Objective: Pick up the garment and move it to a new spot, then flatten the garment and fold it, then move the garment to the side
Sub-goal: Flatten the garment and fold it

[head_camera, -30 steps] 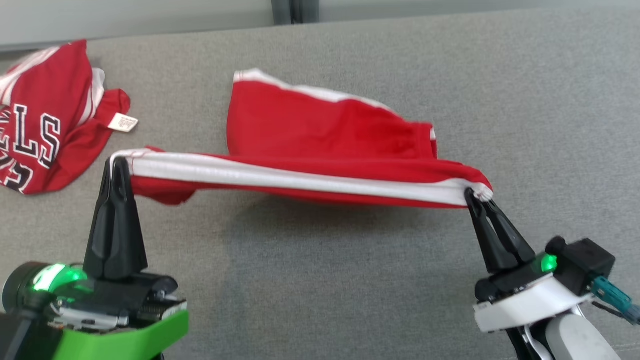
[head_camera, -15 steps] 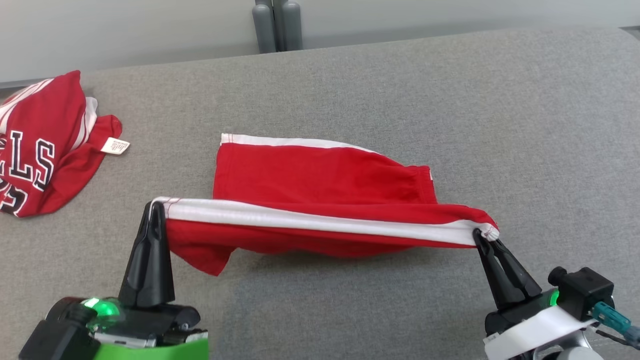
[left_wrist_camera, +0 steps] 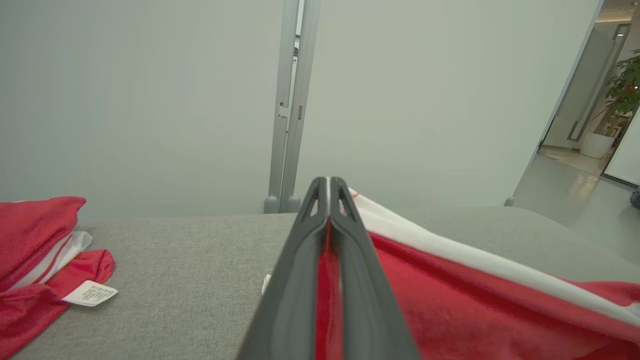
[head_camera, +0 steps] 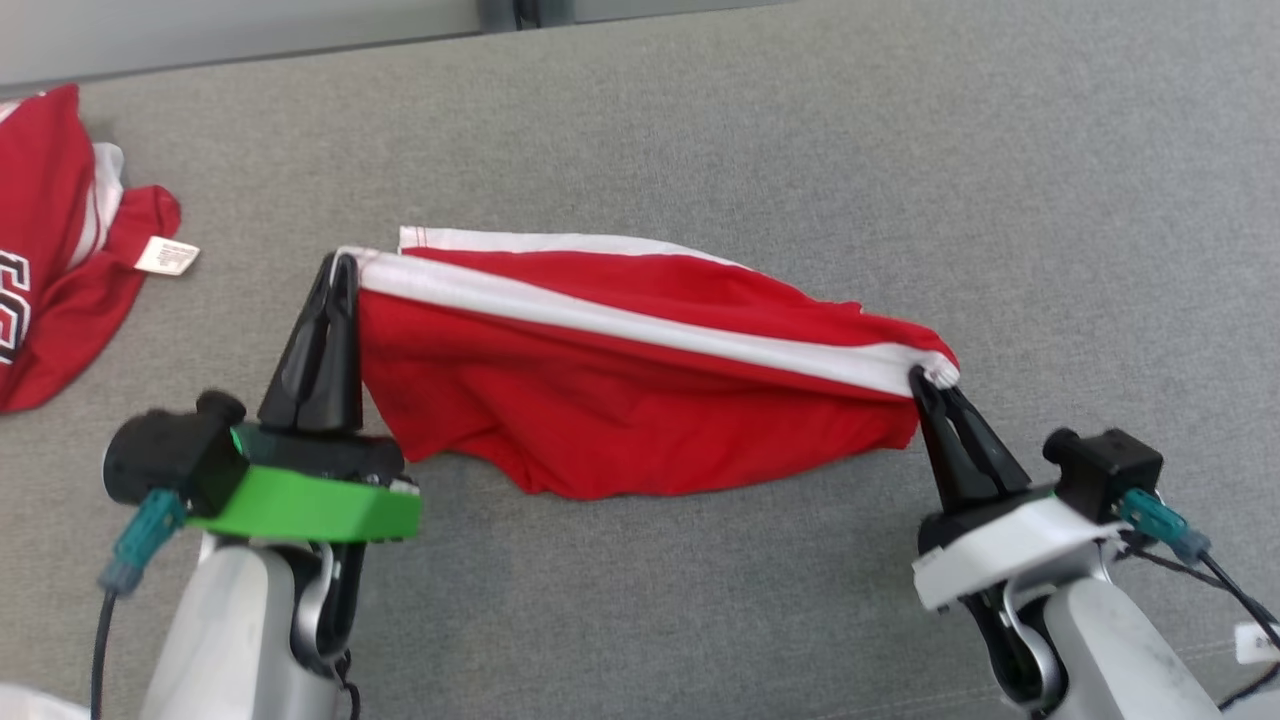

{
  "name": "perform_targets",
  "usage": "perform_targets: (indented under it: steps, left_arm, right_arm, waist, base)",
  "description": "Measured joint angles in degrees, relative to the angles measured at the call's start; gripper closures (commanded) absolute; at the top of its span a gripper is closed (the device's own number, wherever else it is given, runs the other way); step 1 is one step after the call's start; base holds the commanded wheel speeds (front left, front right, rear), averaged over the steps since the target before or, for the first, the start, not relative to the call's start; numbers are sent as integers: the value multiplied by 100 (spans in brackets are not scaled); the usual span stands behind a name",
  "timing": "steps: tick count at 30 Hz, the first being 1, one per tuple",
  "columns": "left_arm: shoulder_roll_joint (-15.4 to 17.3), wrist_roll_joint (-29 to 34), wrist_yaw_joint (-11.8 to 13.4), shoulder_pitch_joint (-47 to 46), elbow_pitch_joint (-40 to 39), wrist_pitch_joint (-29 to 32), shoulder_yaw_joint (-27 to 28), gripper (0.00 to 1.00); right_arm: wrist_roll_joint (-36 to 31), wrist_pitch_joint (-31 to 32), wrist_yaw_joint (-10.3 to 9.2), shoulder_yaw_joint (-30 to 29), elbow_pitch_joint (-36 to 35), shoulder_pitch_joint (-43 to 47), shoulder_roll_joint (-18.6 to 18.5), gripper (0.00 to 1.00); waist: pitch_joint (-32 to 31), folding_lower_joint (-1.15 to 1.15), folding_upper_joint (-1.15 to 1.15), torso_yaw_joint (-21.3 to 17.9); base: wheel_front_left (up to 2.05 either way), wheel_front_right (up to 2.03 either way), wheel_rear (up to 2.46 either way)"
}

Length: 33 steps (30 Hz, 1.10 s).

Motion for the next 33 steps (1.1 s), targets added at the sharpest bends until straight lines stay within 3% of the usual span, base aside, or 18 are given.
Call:
perform_targets:
  steps: [9, 18, 19, 20, 21, 22, 23, 24, 25, 33]
  left_arm:
    - [301, 36, 0, -1104, 1608, 0, -131, 100]
    - [320, 113, -1, -1806, 2921, 0, 29, 100]
    - [313, 122, -1, -1878, 3018, 0, 66, 100]
    - [296, 129, -1, -1934, 3089, -1, 93, 100]
    - [277, 129, -1, -1989, 3190, -1, 124, 97]
    - [252, 130, 0, -2026, 3297, 0, 152, 71]
    - [222, 130, 8, -2051, 3381, 0, 178, 59]
    - [196, 131, 25, -2067, 3445, 0, 198, 8]
    - [174, 131, 33, -2085, 3518, -1, 216, 0]
    - [5, 126, 47, -2076, 3632, -1, 321, 0]
  right_arm:
    - [-86, -62, 0, 127, 766, -869, 319, 100]
    - [-109, -110, 0, 234, 1356, -1369, 493, 100]
    - [-109, -111, 0, 249, 1411, -1434, 510, 88]
    - [-109, -112, 0, 259, 1457, -1483, 520, 68]
    - [-109, -121, 0, 265, 1508, -1538, 532, 56]
    - [-109, -126, 0, 268, 1550, -1575, 537, 5]
    - [-109, -127, 0, 268, 1588, -1605, 539, 0]
    - [-108, -127, -1, 267, 1608, -1622, 545, 0]
    - [-107, -127, -1, 256, 1613, -1630, 553, 0]
    - [-248, -130, -1, -42, 1366, -1528, 576, 0]
  waist:
    - [487, 0, 0, -188]
    - [679, 0, 0, -333]
    - [690, 0, 0, -347]
    - [698, 0, 0, -357]
    - [705, 0, 0, -369]
    - [708, 0, 0, -377]
    - [703, 0, 0, -379]
    - [696, 0, 0, -379]
    - [686, 0, 0, -376]
    - [503, 0, 0, -267]
  base:
    - [0, 0, 0]
    - [0, 0, 0]
    - [0, 0, 0]
    - [0, 0, 0]
    - [0, 0, 0]
    - [0, 0, 0]
    - [0, 0, 0]
    - [0, 0, 0]
    - [0, 0, 0]
    - [0, 0, 0]
